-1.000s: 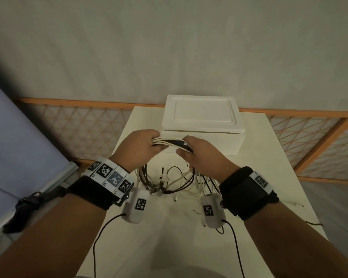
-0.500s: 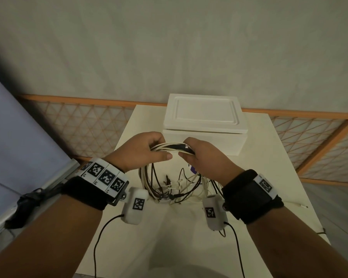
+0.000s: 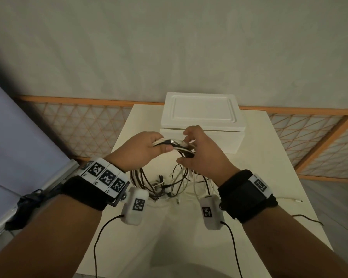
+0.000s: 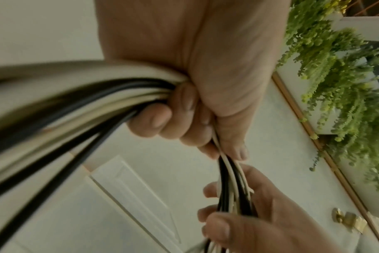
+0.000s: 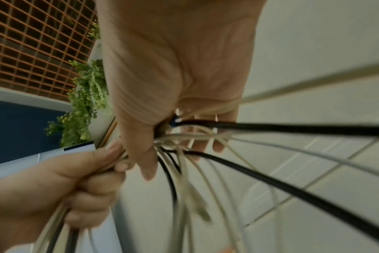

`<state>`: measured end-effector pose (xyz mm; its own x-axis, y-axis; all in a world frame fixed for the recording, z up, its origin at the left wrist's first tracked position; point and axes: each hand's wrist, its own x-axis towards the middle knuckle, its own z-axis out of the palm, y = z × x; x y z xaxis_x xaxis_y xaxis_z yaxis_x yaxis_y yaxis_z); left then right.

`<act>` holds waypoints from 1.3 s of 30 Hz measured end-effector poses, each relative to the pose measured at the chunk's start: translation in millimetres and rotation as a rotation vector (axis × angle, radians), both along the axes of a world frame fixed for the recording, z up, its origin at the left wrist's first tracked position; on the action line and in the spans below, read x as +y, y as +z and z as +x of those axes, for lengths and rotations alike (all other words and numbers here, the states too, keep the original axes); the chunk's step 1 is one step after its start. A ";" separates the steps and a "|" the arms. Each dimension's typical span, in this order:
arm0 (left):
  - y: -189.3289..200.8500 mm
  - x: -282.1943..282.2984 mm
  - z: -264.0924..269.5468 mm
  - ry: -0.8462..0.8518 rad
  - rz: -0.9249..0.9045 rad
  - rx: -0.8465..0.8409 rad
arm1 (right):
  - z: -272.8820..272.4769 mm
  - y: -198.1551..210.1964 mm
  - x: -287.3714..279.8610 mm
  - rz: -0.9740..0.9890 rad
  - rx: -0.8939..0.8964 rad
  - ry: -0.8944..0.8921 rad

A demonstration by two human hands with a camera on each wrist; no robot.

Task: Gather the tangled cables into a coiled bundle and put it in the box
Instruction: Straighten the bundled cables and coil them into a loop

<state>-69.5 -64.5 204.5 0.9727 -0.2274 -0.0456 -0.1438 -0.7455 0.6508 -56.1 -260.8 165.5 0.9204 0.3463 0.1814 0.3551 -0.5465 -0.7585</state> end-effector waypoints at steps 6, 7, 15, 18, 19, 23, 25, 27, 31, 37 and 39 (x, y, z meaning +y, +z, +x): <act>-2.9 -2.5 -6.0 0.095 -0.203 -0.156 | -3.2 -27.6 5.7 0.048 -0.438 -0.219; -3.7 -5.7 -7.3 0.093 -0.213 -0.171 | -0.9 -29.2 7.7 0.075 -0.401 -0.232; -10.8 -7.4 -5.1 0.224 -0.500 -0.180 | 14.8 -34.2 8.3 -0.153 -0.163 -0.345; -6.3 -2.3 -1.2 0.348 -0.736 -0.155 | 22.6 -57.3 -8.5 -0.448 0.100 -0.377; -1.9 2.2 0.8 0.406 -0.810 -0.154 | 21.9 -70.2 -19.6 -0.522 0.152 -0.391; 11.3 25.0 8.8 0.574 -0.976 -0.145 | -1.5 -127.1 -71.8 -0.717 0.075 -0.398; 7.0 27.1 8.5 0.575 -0.935 -0.147 | -12.0 -141.1 -90.0 -0.725 0.006 -0.406; 0.2 23.6 8.3 0.562 -0.924 -0.140 | -14.6 -146.2 -105.0 -0.681 0.013 -0.480; -8.9 11.9 8.4 0.533 -0.909 -0.094 | -11.9 -140.1 -127.8 -0.703 0.100 -0.549; -7.8 17.5 9.7 0.599 -0.999 -0.074 | -9.4 -139.1 -149.8 -0.393 0.065 -0.494; -11.5 17.2 8.7 0.590 -0.980 -0.067 | -6.9 -136.4 -147.9 -0.380 0.266 -0.378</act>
<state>-60.8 -47.3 193.0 0.9335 0.3558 -0.0445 0.0035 0.1149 0.9934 -63.0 -408.7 29.1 0.9893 -0.0185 -0.1446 -0.0921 -0.8482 -0.5216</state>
